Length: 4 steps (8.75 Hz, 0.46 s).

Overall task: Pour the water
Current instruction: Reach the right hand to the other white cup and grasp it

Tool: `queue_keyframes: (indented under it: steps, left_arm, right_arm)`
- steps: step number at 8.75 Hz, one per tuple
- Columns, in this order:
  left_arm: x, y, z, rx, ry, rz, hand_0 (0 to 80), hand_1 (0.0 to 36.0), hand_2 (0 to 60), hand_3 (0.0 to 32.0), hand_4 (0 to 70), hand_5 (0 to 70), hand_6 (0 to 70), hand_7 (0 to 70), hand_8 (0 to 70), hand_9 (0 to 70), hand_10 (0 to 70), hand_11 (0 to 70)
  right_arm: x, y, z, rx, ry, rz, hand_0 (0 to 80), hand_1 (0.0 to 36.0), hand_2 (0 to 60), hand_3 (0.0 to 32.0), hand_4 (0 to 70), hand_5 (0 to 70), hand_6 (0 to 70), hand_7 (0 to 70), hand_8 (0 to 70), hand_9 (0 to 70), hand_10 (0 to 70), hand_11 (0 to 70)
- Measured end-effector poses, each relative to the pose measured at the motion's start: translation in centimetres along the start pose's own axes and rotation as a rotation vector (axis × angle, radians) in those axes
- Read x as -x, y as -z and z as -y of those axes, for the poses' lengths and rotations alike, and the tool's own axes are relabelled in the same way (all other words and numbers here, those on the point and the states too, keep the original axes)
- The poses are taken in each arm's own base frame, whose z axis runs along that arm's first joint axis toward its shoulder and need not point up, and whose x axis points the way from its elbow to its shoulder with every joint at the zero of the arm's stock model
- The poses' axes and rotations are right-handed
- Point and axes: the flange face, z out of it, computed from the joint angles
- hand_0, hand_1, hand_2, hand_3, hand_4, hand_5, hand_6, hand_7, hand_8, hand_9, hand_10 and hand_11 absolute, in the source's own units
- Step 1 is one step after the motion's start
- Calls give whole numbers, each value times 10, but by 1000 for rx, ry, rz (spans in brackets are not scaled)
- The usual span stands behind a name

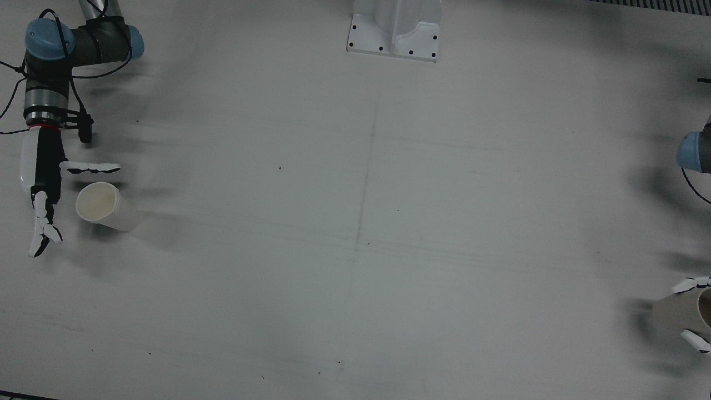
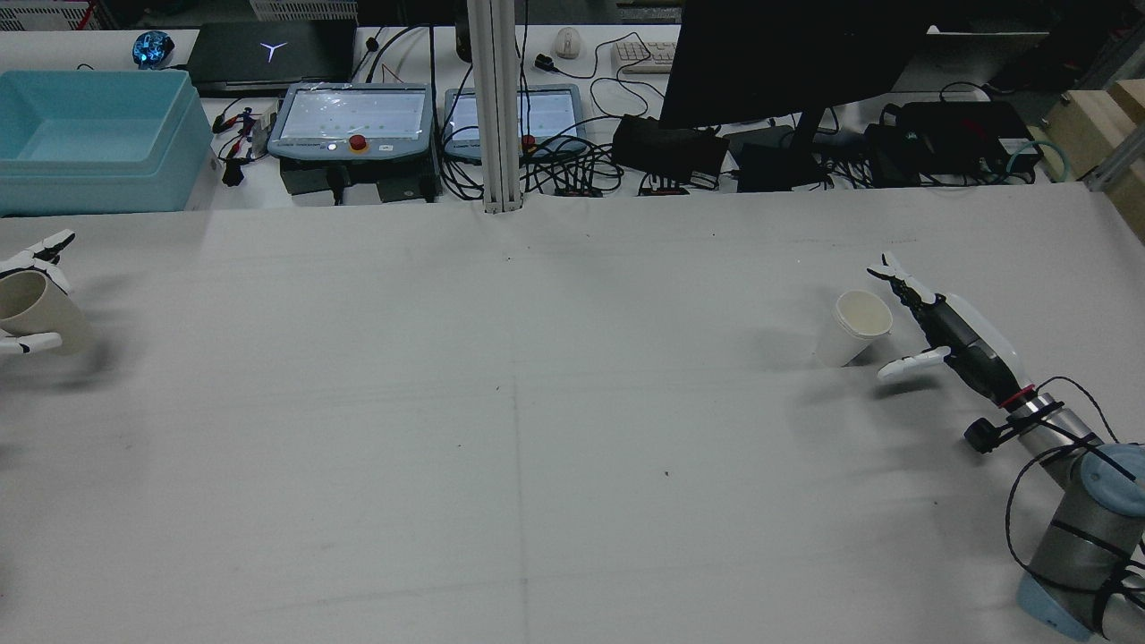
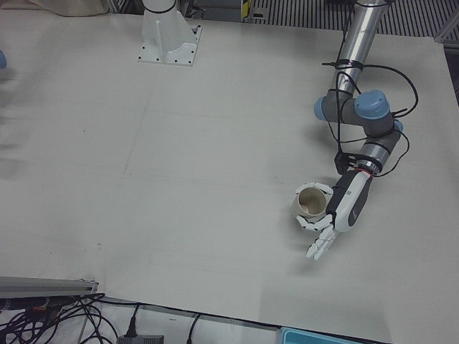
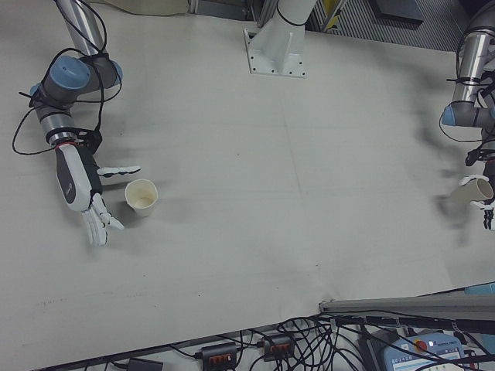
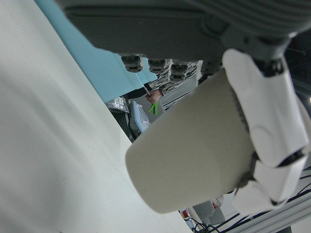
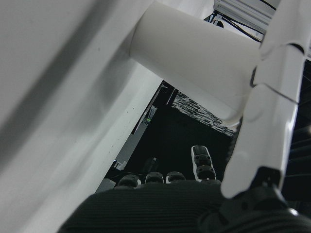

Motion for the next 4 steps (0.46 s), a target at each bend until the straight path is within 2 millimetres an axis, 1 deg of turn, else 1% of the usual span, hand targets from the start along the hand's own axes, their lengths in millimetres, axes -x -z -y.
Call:
queue_keyframes:
  steps: [2,4]
  left_arm:
    - [1,1,1,-2,0,-1,453,321,600,0,359,442,67,70,32,52,29,60]
    - [1,0,1,-1,0,-3,454,322,600,0,360,444,67,71,31,52,30,60]
  right_arm:
    - [-10,-1,-8,4,-4,-6,548,203,2,0,16,194,0,11,0,9,0,0]
    - [-19,-6,-15,1,-3,-16,550,204,4,0,12,186,0,5,0,10,0,0]
